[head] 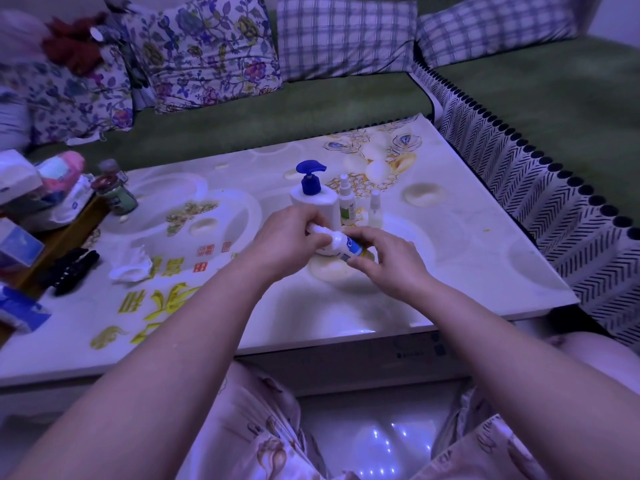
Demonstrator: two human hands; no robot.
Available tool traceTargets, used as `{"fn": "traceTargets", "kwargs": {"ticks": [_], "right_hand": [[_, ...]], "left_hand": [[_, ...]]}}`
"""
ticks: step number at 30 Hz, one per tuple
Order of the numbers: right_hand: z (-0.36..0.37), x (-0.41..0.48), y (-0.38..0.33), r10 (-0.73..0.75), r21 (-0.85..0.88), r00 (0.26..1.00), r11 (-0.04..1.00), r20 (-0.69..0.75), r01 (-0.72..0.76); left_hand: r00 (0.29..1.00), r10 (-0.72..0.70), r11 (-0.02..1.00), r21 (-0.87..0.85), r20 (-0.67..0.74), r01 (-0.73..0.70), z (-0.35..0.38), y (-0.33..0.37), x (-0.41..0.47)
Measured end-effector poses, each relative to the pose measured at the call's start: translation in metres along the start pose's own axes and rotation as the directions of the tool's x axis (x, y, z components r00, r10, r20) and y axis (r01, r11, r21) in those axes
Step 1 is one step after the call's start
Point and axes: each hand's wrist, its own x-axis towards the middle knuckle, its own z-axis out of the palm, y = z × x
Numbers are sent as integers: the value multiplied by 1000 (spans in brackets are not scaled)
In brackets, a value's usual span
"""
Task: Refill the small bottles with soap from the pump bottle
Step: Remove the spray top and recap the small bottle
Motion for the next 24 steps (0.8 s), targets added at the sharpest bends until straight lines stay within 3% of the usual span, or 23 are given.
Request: {"fn": "traceTargets", "kwargs": {"ticks": [5,11,17,24], "right_hand": [[-3,-2,3,21,17,995,1000,98,-23],[-5,-1,-1,13,-19,996,1000,92,-11],[-2,3,4,26,29,990,999,136,-31],[-6,5,10,58,51,994,997,88,-62]], "left_hand": [[994,98,995,-1,40,-99,-2,-1,-1],[1000,-23,990,139,3,23,-6,6,6],[997,60,994,85,51,-64,-5,5,5],[992,122,990,71,-46,-118,11,21,10]]}}
